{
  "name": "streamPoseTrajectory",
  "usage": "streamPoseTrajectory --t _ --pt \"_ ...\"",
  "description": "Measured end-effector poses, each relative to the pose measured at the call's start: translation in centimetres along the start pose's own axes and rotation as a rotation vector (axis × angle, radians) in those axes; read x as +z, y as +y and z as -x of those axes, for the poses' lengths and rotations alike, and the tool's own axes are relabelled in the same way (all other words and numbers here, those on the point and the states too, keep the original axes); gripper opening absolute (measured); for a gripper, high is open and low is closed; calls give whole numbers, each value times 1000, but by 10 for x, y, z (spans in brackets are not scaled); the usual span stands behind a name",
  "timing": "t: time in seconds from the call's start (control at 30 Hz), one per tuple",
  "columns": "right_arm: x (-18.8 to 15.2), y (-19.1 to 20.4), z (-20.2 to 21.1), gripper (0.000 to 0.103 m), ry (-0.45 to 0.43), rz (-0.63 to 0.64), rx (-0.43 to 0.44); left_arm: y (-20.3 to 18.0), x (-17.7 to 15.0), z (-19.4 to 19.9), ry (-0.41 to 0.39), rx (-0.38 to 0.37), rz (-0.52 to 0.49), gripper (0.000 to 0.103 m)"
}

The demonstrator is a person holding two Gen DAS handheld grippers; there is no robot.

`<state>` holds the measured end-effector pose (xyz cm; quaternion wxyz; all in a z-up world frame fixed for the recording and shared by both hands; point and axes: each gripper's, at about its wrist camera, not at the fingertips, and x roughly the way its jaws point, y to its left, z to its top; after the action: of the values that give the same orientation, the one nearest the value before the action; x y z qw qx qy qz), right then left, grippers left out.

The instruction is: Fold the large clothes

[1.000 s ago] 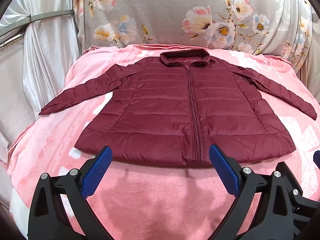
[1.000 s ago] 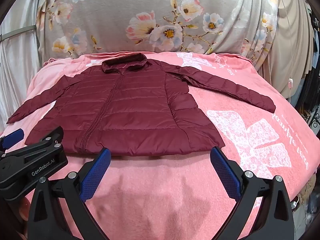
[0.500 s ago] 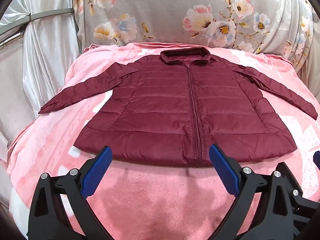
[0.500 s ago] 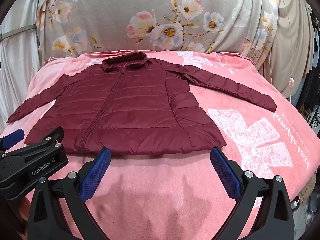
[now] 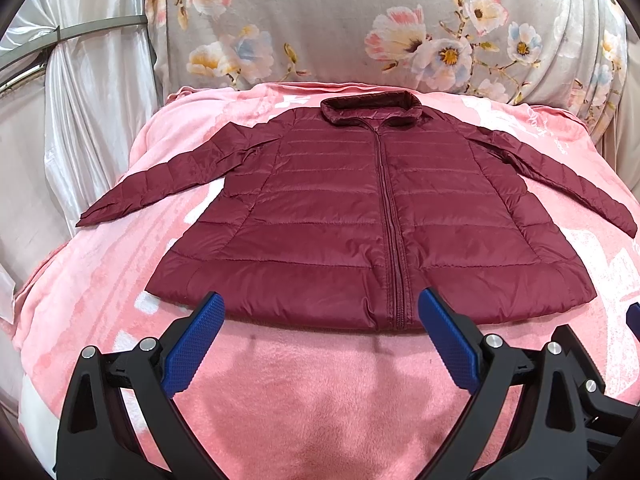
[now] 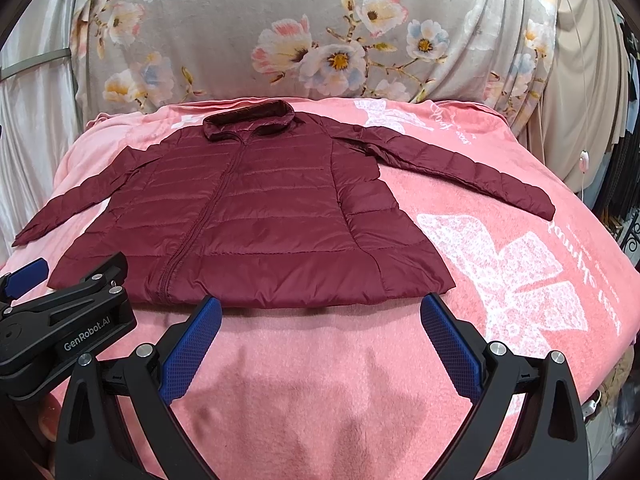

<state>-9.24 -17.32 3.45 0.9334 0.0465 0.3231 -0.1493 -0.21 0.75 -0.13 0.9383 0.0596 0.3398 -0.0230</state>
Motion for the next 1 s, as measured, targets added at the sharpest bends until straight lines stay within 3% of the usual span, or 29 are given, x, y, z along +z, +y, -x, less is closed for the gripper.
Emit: streamPoseTrajectory --t 0.2,0.33,0.5,0.73,0.9,1.0 --pt "-3 4 -9 98 8 4 14 -3 -5 -10 12 -6 -1 95" --pt "-3 -17 -26 98 14 -30 25 0 -3 -19 34 -17 20 96" --pt "29 -106 -47 98 6 -193 -12 24 6 -39 62 -11 75 97" --pt "66 -275 -106 98 -47 -587 -100 57 22 -70 91 -33 178 97" --pt "74 -343 -163 97 10 -746 -156 72 33 -91 85 -24 228 97" --pt "74 -364 -187 88 36 -797 -174 76 41 -101 73 1 231 97"
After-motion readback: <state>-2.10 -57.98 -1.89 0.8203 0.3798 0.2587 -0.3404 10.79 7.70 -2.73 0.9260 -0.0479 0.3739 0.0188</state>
